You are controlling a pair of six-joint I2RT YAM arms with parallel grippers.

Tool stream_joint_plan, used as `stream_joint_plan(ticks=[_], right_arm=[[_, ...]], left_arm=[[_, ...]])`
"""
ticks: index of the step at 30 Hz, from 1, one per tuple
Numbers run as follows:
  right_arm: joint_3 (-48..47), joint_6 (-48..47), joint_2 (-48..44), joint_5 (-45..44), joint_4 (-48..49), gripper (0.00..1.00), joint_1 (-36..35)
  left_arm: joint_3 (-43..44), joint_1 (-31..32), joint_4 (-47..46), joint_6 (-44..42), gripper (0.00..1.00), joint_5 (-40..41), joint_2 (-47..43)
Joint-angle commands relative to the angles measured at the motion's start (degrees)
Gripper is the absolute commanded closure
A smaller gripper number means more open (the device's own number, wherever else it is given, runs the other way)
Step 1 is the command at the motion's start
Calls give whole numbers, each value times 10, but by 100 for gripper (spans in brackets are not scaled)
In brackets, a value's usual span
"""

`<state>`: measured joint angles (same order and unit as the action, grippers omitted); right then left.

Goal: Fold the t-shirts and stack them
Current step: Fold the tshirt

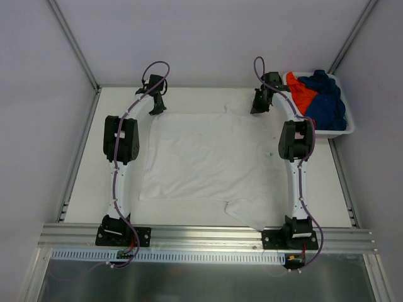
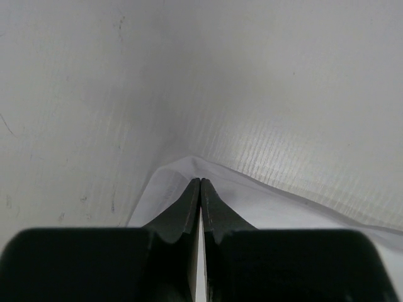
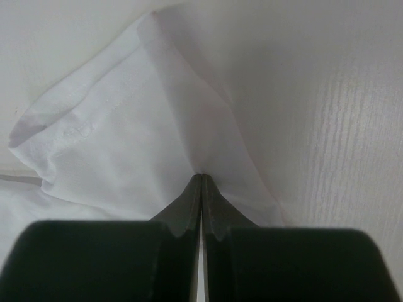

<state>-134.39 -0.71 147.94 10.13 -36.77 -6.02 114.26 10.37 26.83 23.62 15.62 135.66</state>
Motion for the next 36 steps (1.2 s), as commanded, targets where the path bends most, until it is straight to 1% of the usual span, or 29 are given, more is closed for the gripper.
stream_joint_plan(ticks=[1, 5, 12, 23, 29, 33, 34, 36], right_arm=[[7, -9, -30, 7, -1, 100, -5], [30, -8, -49, 1, 13, 100, -6], [108, -20, -119, -20, 43, 100, -11], [179, -37, -215, -58, 51, 100, -31], [226, -39, -250, -85, 58, 100, -46], [275, -37, -280, -98, 61, 100, -55], [301, -36, -288, -120, 64, 100, -57], [331, -31, -314, -129, 76, 100, -62]], left_arm=[[18, -5, 23, 14, 100, 28, -6], [7, -5, 26, 18, 100, 44, -15], [-54, -4, 25, 37, 100, 82, -67], [-111, -3, 20, 46, 100, 110, -151], [-146, 1, 19, 46, 100, 126, -172], [-187, 2, 19, 55, 100, 129, -198], [-205, 2, 19, 56, 100, 138, -203], [-221, 3, 19, 58, 100, 148, -217]])
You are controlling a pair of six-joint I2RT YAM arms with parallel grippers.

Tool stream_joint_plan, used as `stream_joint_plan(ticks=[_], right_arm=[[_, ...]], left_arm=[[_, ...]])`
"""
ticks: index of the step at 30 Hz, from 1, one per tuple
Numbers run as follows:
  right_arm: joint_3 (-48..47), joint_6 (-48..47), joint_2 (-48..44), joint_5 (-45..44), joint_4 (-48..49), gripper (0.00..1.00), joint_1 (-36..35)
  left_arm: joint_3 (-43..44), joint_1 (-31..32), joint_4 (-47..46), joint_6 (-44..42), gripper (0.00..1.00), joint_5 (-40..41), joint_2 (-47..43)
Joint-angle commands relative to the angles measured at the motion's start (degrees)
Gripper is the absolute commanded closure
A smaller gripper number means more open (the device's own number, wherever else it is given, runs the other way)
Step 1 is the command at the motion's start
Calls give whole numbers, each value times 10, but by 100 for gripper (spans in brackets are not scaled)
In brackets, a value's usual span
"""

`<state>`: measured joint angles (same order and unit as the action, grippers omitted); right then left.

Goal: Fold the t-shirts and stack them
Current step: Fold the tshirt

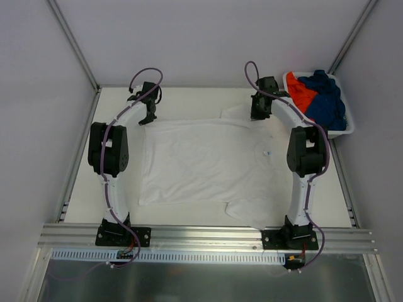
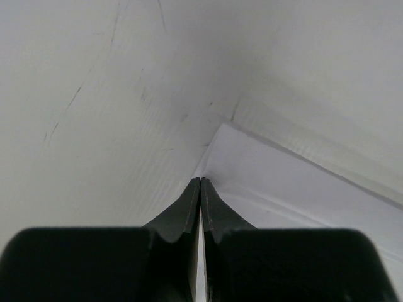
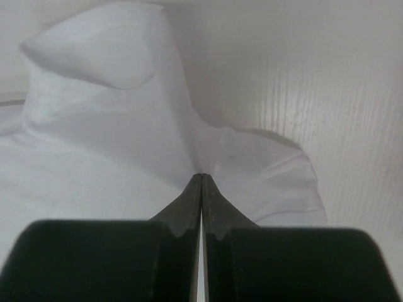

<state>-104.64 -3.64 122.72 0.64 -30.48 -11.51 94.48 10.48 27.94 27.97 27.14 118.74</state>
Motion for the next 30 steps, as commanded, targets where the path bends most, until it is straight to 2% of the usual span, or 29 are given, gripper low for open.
stream_joint_plan(ticks=[1, 8, 16, 30], right_arm=[[60, 0, -70, -42, 13, 100, -9], [166, 9, -162, -90, 24, 100, -30], [231, 17, -243, -126, 9, 100, -41], [296, 66, -257, -169, -40, 100, -69]], left_arm=[[-31, 2, 8, 14, 100, 36, -50], [-97, 2, 8, 24, 100, 45, -102], [-162, 10, 8, 25, 100, 35, -164], [-250, 27, 9, 32, 100, 20, -193]])
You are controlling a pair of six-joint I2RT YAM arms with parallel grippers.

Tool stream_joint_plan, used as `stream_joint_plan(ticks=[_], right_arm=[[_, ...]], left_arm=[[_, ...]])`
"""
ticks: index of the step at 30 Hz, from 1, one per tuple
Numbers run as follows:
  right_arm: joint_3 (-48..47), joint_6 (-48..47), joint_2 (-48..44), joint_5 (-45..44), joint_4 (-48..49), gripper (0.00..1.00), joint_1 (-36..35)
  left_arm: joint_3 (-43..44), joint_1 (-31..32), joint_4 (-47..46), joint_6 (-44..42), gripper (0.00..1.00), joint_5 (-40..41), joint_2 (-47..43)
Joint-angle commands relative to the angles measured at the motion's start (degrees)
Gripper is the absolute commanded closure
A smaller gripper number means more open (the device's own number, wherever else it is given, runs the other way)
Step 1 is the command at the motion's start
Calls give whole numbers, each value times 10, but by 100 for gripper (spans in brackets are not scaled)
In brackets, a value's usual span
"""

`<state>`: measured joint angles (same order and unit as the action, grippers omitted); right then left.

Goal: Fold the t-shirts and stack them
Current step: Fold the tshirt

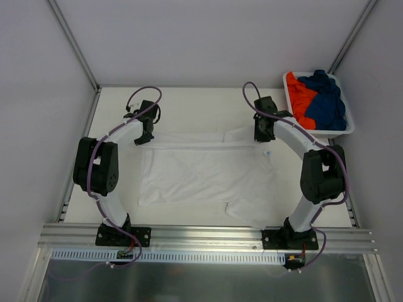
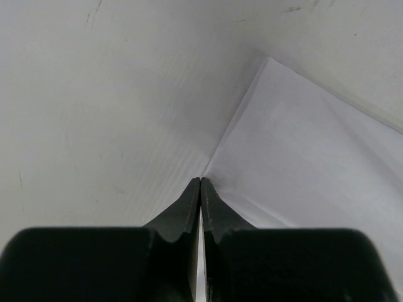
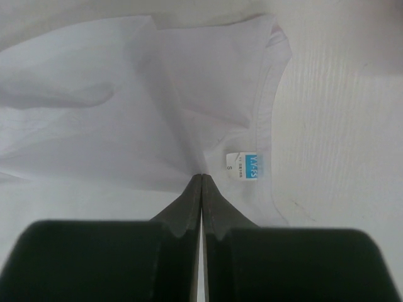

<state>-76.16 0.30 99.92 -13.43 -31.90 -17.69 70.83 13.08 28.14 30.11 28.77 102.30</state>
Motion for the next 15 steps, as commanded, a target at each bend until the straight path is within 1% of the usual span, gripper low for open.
stream_joint_plan(ticks=[1, 3, 6, 7, 8, 9, 10, 11, 12, 13, 15], right_arm=[[21, 30, -29, -30, -26, 100, -12], [29, 36, -30, -36, -29, 100, -16], [33, 46, -24, -54, -42, 100, -24], [33, 50, -18, -57, -46, 100, -27], [33, 52, -14, -62, -54, 99, -29], [32, 58, -10, -70, -59, 96, -30], [32, 62, -6, -77, -62, 79, -32], [34, 69, -8, -84, -61, 67, -34], [39, 71, -12, -98, -60, 53, -43], [41, 73, -19, -107, -58, 50, -48], [43, 71, -52, -132, -54, 44, -59]], left_arm=[[-17, 0, 7, 13, 100, 5, -30], [-19, 1, 8, 12, 99, 7, -26], [-15, 1, 10, 9, 83, 2, -16], [-15, 2, 11, 9, 77, 1, -10], [-15, 3, 12, 9, 66, -1, -7], [-15, 4, 13, 9, 53, 1, -4], [-16, 5, 13, 12, 26, 4, -1], [-18, 7, 15, 21, 17, 9, -3], [-26, 10, 13, 27, 15, 24, -7], [-27, 12, 14, 31, 14, 35, -22], [-29, 23, 13, 42, 8, 53, -43]])
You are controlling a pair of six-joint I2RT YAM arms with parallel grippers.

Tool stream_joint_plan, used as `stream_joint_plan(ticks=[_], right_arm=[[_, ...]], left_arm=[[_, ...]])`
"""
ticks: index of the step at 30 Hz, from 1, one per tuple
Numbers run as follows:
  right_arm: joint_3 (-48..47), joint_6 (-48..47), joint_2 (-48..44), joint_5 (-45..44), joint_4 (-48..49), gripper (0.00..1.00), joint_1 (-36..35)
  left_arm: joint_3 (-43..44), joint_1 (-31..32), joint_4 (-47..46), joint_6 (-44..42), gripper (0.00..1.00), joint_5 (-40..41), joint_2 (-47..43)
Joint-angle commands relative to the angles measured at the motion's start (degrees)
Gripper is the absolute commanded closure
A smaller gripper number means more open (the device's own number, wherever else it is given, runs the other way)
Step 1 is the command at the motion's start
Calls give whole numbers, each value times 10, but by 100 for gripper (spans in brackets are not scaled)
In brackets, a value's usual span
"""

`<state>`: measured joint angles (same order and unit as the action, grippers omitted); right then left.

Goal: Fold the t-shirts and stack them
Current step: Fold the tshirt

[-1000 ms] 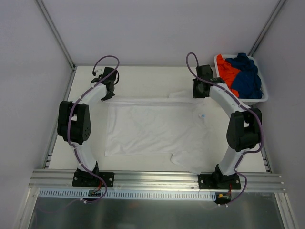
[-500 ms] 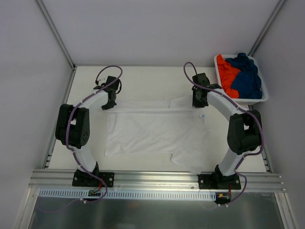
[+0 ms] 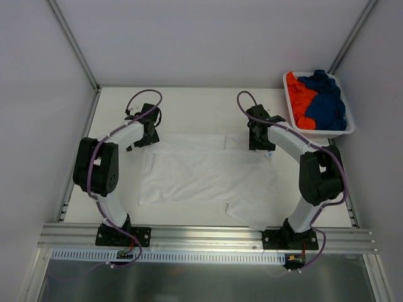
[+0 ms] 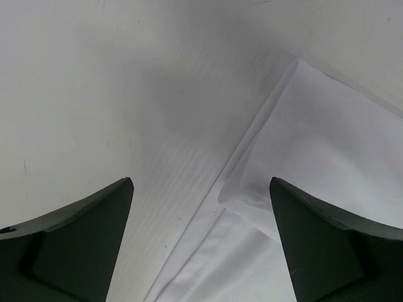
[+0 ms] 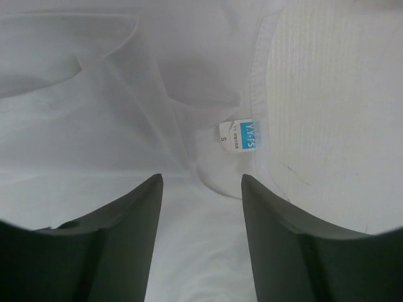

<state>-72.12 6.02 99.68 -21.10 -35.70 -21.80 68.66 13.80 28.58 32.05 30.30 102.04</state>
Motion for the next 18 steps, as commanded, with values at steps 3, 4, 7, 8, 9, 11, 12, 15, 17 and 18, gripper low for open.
stream_joint_plan(ticks=[3, 4, 7, 8, 9, 11, 12, 15, 17, 18], right_arm=[[-13, 4, -101, -60, -16, 36, -36], [-19, 2, -112, -58, -17, 36, -39], [-35, -7, -145, -37, -9, 35, -47], [-33, -9, -152, -19, 3, 35, -47], [-30, -16, -150, -12, 13, 36, -47], [-41, -22, -121, 1, 20, 44, -47], [-47, -22, -106, 4, 21, 56, -46], [-70, -21, -43, 30, 20, 83, -46], [-77, -15, -15, 45, 31, 95, -46], [-80, -14, -2, 50, 35, 98, -46]], left_arm=[[18, 29, 8, 14, 6, 48, -77], [27, 32, 9, 9, 6, 35, -83], [55, 48, 9, -8, 8, 37, -78], [58, 53, 9, -9, 9, 35, -76], [65, 59, 9, -8, 10, 32, -65], [74, 61, 9, -8, 14, 6, -49], [78, 62, 8, -6, 17, -6, -31], [87, 66, 6, 3, 32, -34, 3], [90, 69, 2, 4, 43, -32, 25], [93, 70, -1, 2, 47, -34, 32]])
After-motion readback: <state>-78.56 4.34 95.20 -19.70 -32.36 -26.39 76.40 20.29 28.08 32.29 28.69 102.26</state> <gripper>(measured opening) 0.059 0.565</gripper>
